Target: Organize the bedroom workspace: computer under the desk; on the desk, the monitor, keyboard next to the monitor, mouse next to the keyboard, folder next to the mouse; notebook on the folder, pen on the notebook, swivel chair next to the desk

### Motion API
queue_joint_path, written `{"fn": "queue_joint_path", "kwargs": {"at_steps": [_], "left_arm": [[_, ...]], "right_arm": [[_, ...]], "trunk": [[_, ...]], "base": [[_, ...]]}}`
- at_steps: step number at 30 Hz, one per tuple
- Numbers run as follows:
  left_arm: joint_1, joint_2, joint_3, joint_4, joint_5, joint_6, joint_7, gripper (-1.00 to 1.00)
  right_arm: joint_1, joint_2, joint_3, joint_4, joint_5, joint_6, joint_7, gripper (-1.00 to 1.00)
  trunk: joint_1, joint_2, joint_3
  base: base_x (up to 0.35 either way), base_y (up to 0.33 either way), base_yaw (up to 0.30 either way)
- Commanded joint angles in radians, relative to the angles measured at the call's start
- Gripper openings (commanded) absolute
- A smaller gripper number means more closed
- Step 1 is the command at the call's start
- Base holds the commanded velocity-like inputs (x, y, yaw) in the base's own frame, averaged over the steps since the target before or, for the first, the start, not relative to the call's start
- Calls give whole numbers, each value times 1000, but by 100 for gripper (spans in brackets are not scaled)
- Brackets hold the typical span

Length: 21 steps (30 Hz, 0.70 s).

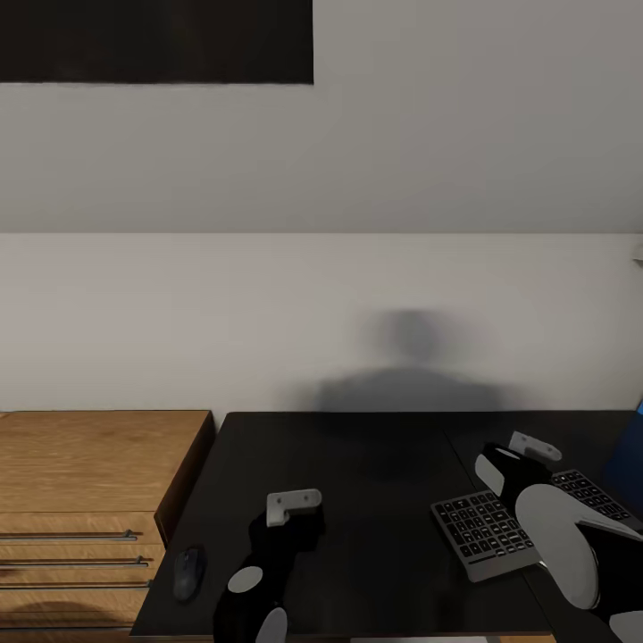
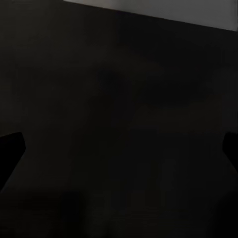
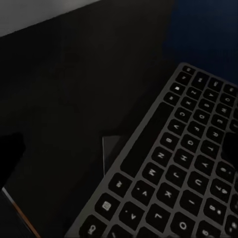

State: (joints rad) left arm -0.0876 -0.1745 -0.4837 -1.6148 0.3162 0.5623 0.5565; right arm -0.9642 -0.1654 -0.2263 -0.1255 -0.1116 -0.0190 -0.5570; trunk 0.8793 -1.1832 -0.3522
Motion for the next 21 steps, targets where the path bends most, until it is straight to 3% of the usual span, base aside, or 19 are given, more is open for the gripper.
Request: {"fn": "queue_joint_path", "kwargs": {"at_steps": [1,9,21], "left_arm": [[-1,0,-2,-2,10,0,10,100],[-1,0,-4,-3,9,-4,12,100],[-1,0,-4,-4,9,-4,14,100]], "right_arm": [[-1,0,4,0,-8,2,-3,100],[-1,2,4,0,-5,9,-3,100],[-1,3,4,0,-5,8,-3,100]], "trunk": [[0,-1,-1],[0,-1,-1],[46,-85,-39]], "base": [[0,0,0],[0,0,0],[0,0,0]]}}
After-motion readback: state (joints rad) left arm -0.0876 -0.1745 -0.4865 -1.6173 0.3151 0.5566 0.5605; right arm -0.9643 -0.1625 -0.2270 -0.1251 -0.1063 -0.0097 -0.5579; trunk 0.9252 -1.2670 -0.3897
